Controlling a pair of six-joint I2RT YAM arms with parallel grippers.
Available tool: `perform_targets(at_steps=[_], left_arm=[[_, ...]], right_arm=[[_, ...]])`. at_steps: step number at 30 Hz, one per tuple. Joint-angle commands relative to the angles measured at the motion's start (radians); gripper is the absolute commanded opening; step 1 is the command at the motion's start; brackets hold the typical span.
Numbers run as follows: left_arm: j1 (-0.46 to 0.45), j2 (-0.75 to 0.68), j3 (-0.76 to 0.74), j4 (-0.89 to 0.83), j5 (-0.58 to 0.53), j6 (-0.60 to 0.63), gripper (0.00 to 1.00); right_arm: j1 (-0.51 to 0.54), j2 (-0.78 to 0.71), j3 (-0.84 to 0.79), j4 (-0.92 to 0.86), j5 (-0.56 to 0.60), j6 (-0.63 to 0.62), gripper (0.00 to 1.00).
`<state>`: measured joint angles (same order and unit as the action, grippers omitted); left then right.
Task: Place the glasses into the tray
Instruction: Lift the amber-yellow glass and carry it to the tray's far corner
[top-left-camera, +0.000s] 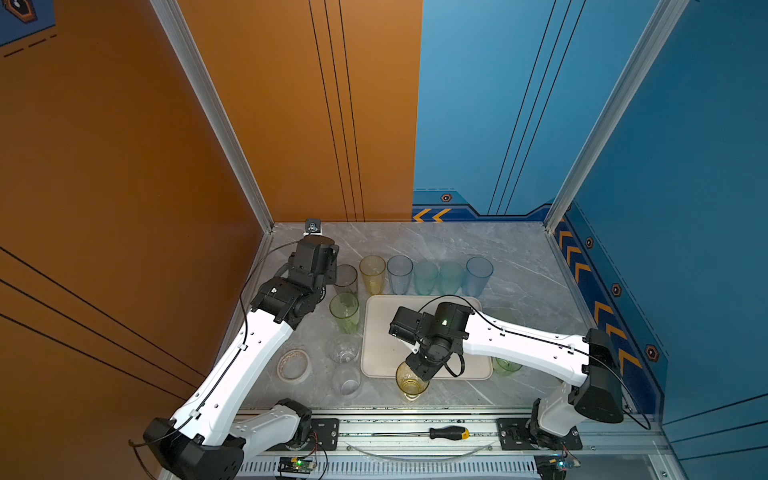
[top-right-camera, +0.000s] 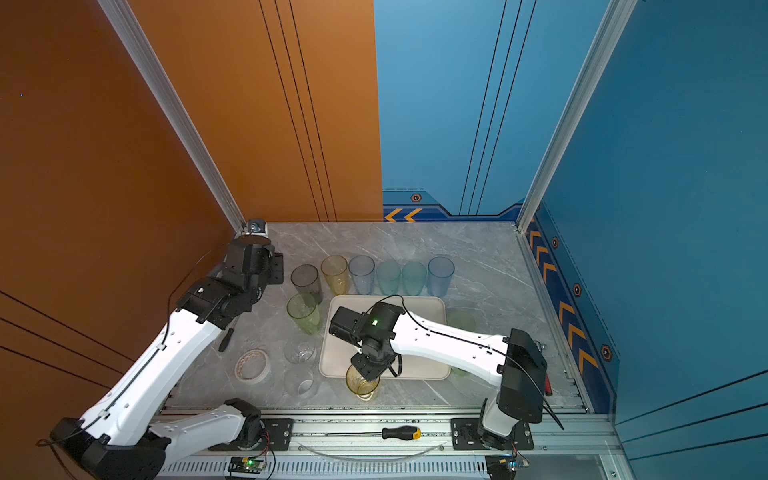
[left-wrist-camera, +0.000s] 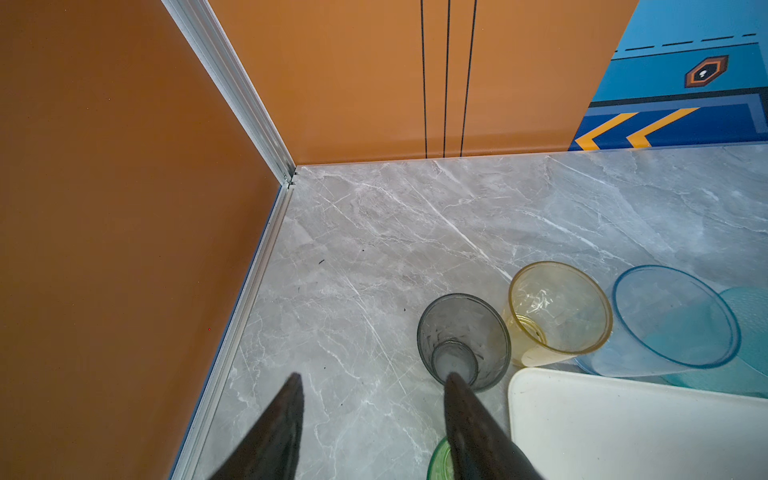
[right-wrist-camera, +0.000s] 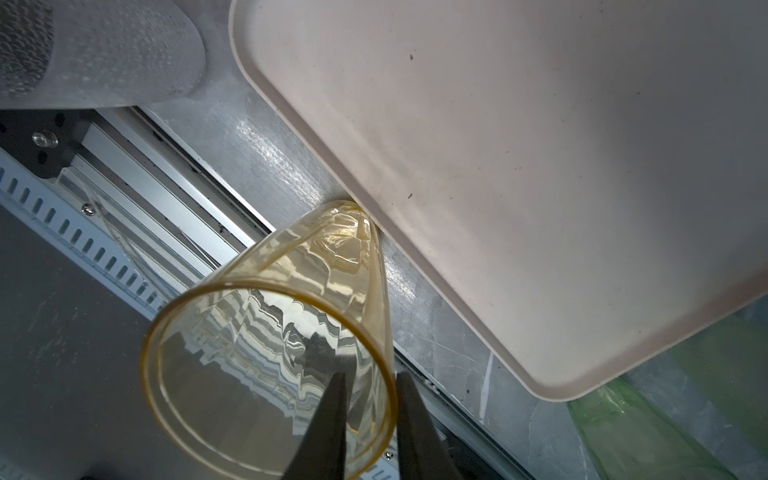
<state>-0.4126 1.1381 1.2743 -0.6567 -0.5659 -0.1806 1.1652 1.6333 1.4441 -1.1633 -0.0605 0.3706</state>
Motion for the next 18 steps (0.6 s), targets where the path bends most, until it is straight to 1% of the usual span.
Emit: perform_targets(at_steps=[1, 6, 11, 16, 18], left_arm=[[0.009, -0.002, 0.004, -0.021, 0.015, 0.007, 0.55], [0.012, 0.000, 0.002, -0.021, 0.016, 0.007, 0.55], [0.014, 0.006, 0.002, -0.021, 0.020, 0.007, 0.55], [0.016, 0.011, 0.000, -0.021, 0.024, 0.007, 0.55], [0.017, 0.011, 0.001, -0.021, 0.024, 0.009, 0.55]], right_arm=[[-0.005, 0.012, -0.005, 0.017, -0.005, -0.018, 0.19], [-0.005, 0.010, 0.000, 0.020, 0.029, -0.021, 0.16], [-0.005, 0.008, 0.005, 0.019, 0.064, -0.022, 0.10], [-0.001, 0.014, 0.011, 0.019, 0.078, -0.027, 0.07], [0.002, 0.020, 0.018, 0.019, 0.085, -0.027, 0.03]])
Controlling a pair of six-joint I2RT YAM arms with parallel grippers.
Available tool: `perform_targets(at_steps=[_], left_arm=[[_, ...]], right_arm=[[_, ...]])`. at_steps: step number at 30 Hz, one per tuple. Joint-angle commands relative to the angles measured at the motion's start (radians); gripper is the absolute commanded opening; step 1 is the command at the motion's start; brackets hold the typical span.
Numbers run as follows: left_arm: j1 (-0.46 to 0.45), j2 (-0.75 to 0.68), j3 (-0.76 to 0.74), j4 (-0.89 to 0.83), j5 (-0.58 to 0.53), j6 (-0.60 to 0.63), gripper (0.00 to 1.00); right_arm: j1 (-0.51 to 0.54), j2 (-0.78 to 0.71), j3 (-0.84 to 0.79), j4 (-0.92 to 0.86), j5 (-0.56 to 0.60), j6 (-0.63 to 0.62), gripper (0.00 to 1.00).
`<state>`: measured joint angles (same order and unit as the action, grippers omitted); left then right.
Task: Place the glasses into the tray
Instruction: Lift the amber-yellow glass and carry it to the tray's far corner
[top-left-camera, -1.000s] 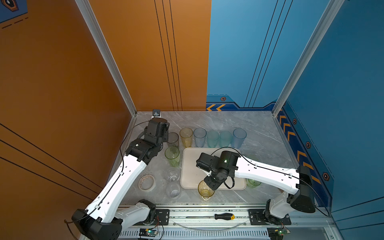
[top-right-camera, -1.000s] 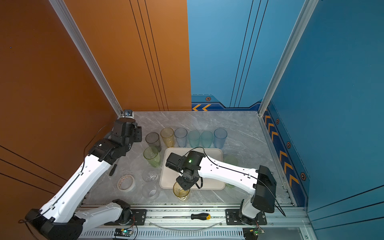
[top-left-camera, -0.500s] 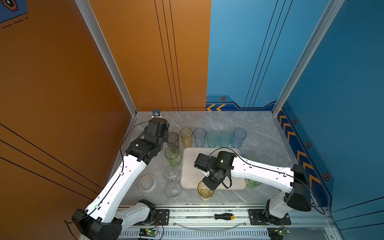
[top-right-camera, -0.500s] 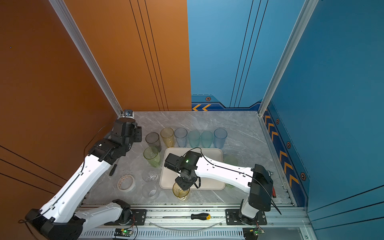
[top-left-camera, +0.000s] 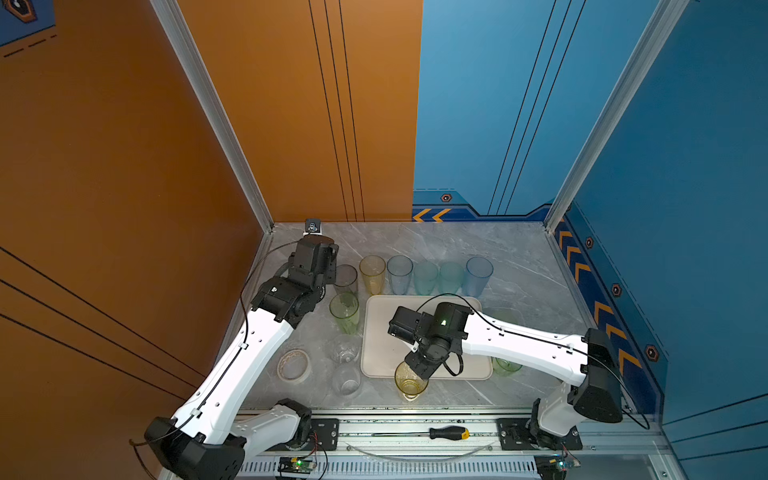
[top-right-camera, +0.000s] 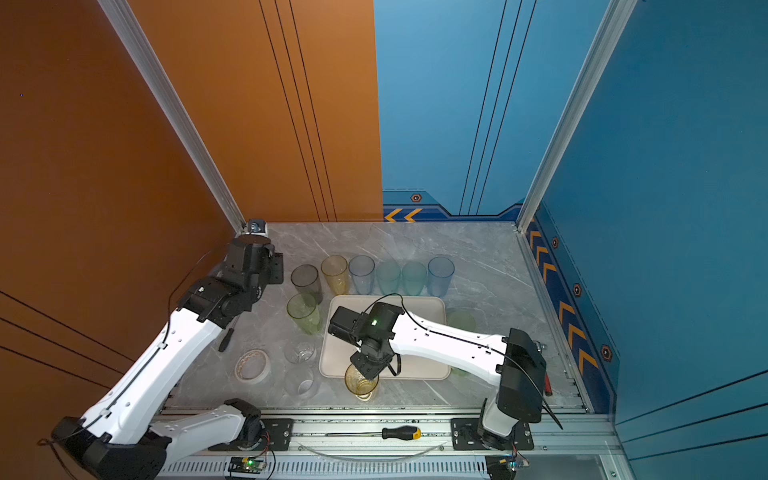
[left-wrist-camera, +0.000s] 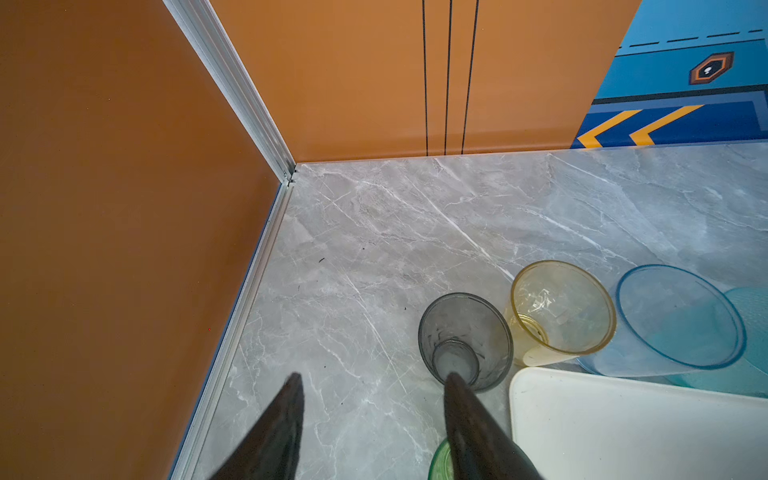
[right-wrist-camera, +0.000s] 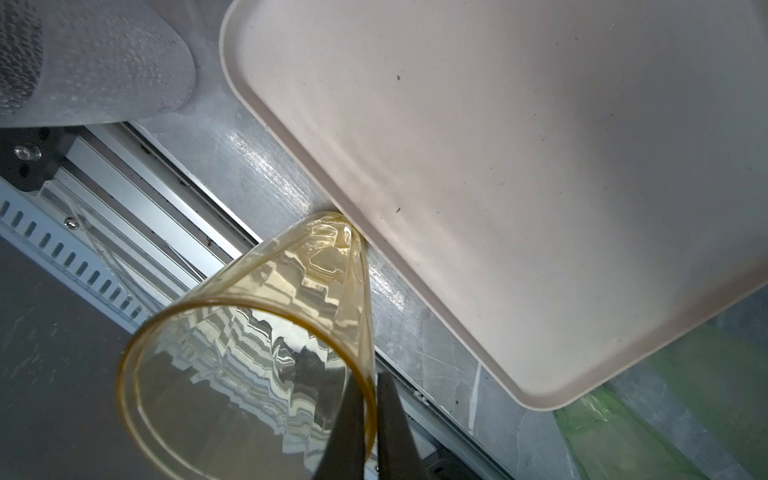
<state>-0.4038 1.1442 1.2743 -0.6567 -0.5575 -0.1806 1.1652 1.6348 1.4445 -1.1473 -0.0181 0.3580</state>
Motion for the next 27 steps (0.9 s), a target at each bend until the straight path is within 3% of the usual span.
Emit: perform_targets(at_steps=[1, 17, 27], left_arm=[[0.008, 0.003, 0.000, -0.021, 0.017, 0.009, 0.55], [0.029, -0.031, -0.021, -0.021, 0.022, 0.015, 0.55], [0.042, -0.041, -0.034, -0.021, 0.040, 0.016, 0.55]], right_arm=[[0.003, 0.020, 0.023, 0.002, 0.047, -0.014, 0.00], [-0.011, 0.003, 0.189, -0.032, 0.110, -0.054, 0.00], [-0.112, 0.168, 0.432, -0.031, 0.140, -0.165, 0.00]])
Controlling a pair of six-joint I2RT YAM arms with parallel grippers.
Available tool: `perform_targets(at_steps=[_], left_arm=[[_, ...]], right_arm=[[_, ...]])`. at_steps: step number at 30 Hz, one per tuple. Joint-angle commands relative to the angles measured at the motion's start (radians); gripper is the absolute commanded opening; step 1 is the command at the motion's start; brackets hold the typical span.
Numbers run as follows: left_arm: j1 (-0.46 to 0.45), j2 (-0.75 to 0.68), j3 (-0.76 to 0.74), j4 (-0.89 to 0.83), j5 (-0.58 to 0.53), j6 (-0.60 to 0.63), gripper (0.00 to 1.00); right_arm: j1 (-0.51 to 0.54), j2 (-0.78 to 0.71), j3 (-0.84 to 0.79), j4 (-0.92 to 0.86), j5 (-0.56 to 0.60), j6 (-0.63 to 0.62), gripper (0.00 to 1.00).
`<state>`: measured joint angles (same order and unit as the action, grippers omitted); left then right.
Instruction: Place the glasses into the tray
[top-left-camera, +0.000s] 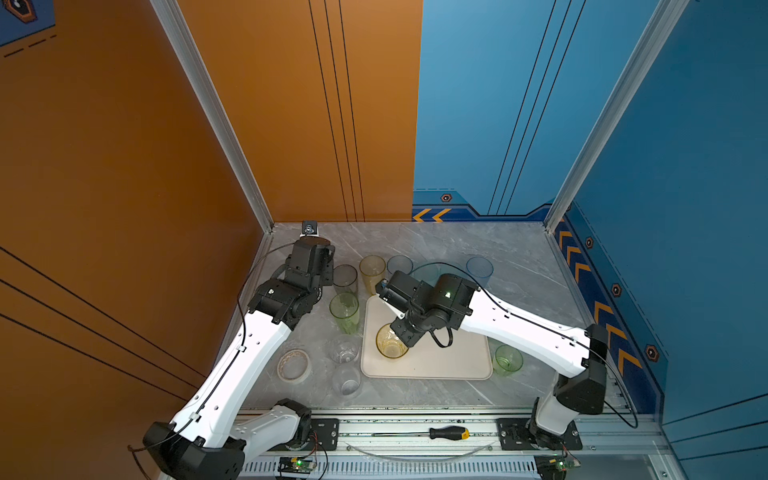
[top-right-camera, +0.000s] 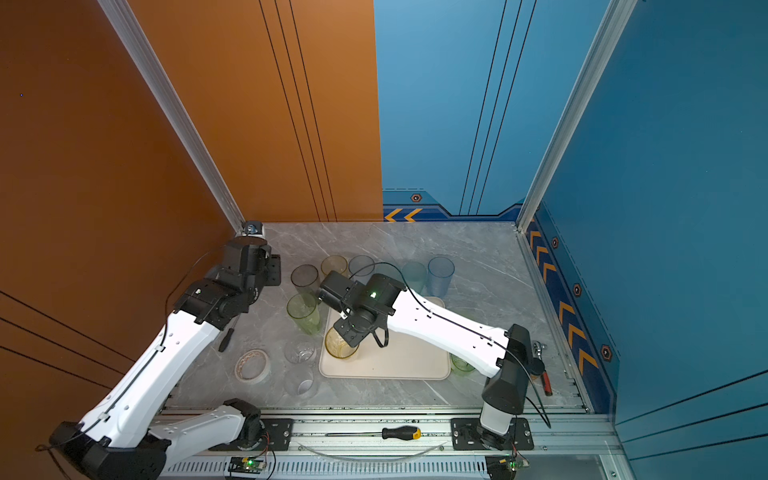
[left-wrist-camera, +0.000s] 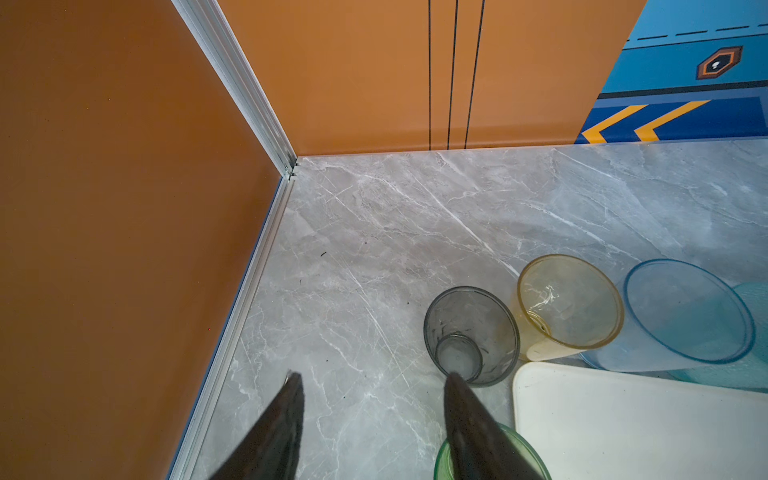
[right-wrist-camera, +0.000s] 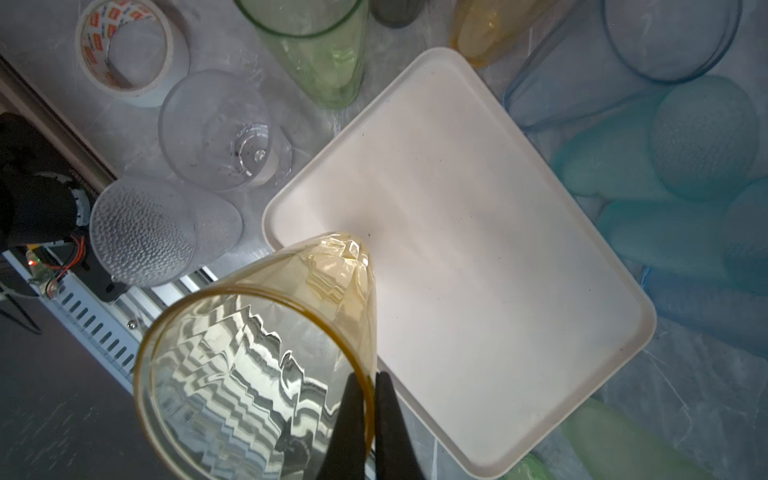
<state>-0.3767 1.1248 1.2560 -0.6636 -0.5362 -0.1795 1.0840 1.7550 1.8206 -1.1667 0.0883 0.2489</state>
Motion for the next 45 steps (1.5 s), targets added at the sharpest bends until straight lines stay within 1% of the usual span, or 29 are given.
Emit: perform_targets(at_steps=[1, 7, 10, 15, 18, 26, 45], left_arm=[[0.017, -0.023, -0.018, -0.014, 0.021, 0.015, 0.55], [0.031, -0.030, -0.025, -0.017, 0.035, 0.018, 0.55], [0.040, -0.031, -0.027, -0.020, 0.045, 0.020, 0.55], [0.051, -0.028, -0.029, -0.028, 0.053, 0.021, 0.56], [0.056, -0.032, -0.032, -0.032, 0.054, 0.023, 0.56], [0.070, -0.030, -0.034, -0.033, 0.069, 0.021, 0.56], [0.075, -0.005, -0.023, -0.034, 0.082, 0.023, 0.56]], right_arm=[[-0.046, 0.073, 0.075, -0.011, 0.031, -0.064, 0.00], [-0.131, 0.196, 0.206, -0.008, -0.007, -0.106, 0.00], [-0.168, 0.253, 0.265, -0.008, -0.052, -0.120, 0.00], [-0.211, 0.340, 0.349, -0.008, -0.115, -0.118, 0.00], [-0.222, 0.373, 0.387, -0.008, -0.132, -0.115, 0.00], [-0.247, 0.421, 0.416, 0.019, -0.153, -0.103, 0.00], [-0.287, 0.453, 0.432, 0.090, -0.154, -0.075, 0.00]])
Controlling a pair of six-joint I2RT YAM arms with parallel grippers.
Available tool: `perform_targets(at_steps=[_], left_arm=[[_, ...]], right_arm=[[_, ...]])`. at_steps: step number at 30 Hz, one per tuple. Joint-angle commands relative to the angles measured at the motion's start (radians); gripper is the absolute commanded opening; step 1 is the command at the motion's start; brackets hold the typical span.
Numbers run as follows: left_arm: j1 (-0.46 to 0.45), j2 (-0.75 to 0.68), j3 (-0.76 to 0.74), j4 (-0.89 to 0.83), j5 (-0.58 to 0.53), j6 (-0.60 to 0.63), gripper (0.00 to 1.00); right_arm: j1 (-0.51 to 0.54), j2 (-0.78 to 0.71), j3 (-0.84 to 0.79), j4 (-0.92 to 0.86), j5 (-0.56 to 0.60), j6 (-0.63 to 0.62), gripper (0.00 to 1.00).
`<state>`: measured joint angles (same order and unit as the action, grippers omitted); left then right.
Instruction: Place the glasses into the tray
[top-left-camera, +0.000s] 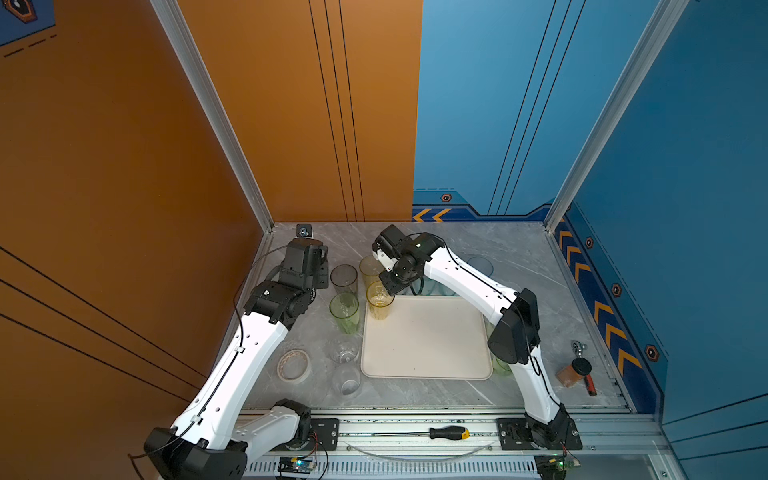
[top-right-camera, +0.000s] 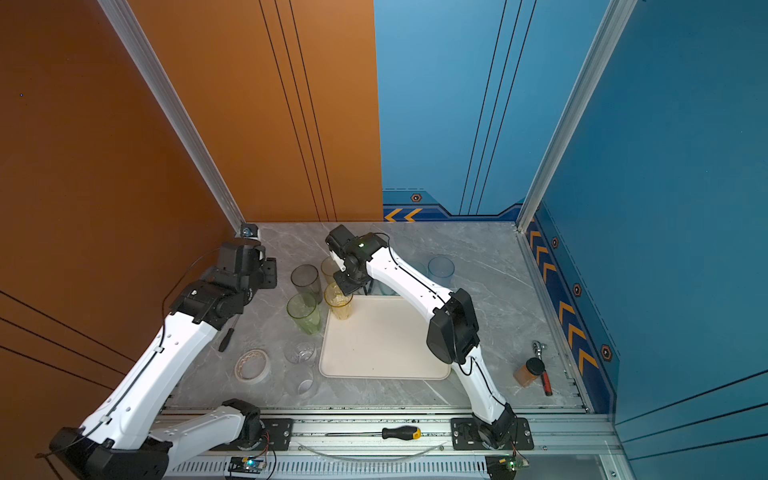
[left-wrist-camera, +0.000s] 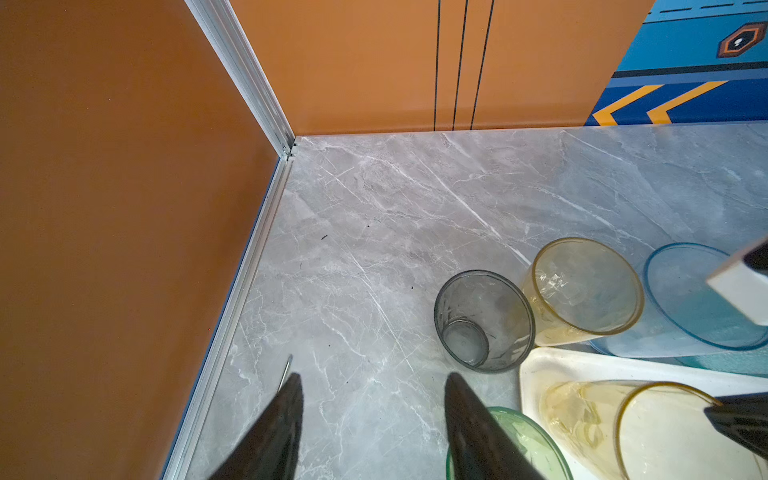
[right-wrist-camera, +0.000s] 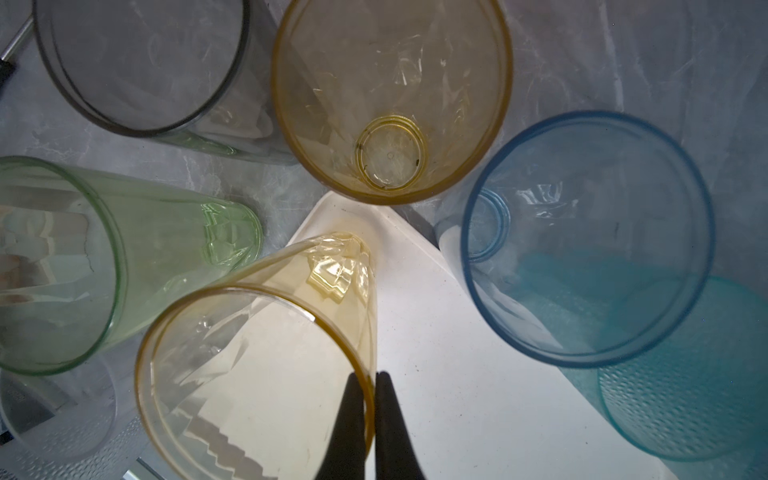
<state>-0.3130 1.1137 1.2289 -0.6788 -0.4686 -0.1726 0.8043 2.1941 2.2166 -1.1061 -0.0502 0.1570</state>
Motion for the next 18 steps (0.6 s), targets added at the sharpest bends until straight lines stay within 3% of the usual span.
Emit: perform_targets(at_steps=[1, 18], left_arm=[[0.011, 0.008, 0.006, -0.018, 0.014, 0.016, 0.56], [0.024, 0.009, -0.002, -0.019, 0.031, 0.018, 0.56]], right_arm=[[-0.009, 0.017, 0.041, 0.031, -0.016, 0.017, 0.00], [-0.011, 0.053, 0.075, 0.018, -0.030, 0.015, 0.00]])
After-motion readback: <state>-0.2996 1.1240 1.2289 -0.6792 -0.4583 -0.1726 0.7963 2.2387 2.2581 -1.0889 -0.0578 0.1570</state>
